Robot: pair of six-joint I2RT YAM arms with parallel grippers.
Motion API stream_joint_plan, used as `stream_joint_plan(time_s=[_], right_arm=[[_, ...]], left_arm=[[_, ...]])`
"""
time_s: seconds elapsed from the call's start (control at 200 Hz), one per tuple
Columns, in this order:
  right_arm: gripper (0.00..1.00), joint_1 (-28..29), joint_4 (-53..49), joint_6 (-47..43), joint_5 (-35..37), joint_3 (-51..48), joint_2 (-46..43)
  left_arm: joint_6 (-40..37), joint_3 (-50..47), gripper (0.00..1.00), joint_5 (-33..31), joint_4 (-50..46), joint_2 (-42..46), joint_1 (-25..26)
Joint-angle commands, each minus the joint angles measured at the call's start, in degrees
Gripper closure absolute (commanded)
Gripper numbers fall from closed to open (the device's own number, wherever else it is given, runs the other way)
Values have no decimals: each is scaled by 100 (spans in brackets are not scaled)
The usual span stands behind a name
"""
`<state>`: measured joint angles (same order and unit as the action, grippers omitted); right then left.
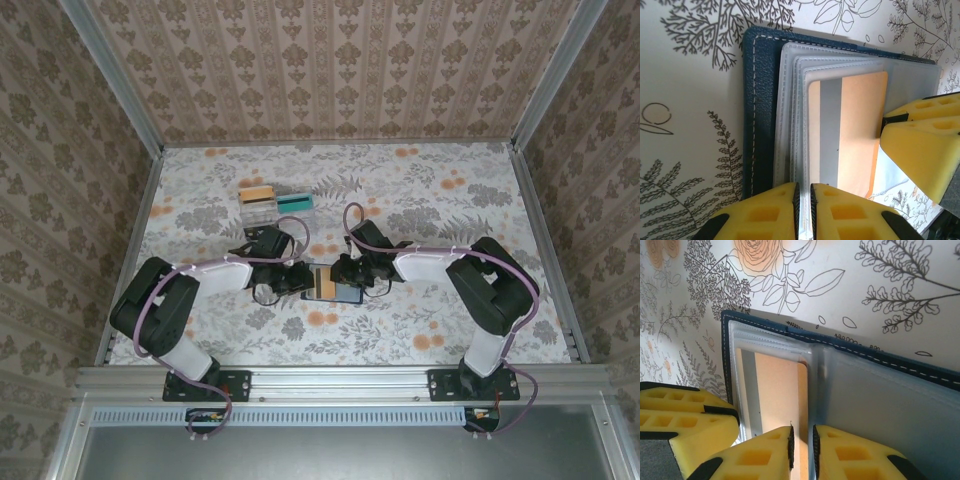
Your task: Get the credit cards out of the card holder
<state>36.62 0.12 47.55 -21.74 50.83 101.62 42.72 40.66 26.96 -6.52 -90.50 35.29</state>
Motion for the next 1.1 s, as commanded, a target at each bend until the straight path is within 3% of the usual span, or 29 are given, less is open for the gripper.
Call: stream_joint_plan(time_s=[0.0,0.11,0.23,0.33,0.995,1.09], right_arm=[[83,-19,183,172,-249,-143,180],[86,-22,192,191,-227,-146,162],[100,-36,113,168,-192,-160,98],[100,-82,66,149,-148,-243,-23],[100,-375,95,30,-232,-705,-521],[85,-375,322,117,-336,-715,-422]], left_arm=[[-133,126,84,-51,-183,-162,48],[-133,135,88,-59,-224,-177,48],[-159,154,91,-107,-326,-173,48],[-152,169,100,-199,-474,-171,33],[-202,115,100,-255,-691,-170,-101],[-203,126,100,-227,-668,-181,-92]])
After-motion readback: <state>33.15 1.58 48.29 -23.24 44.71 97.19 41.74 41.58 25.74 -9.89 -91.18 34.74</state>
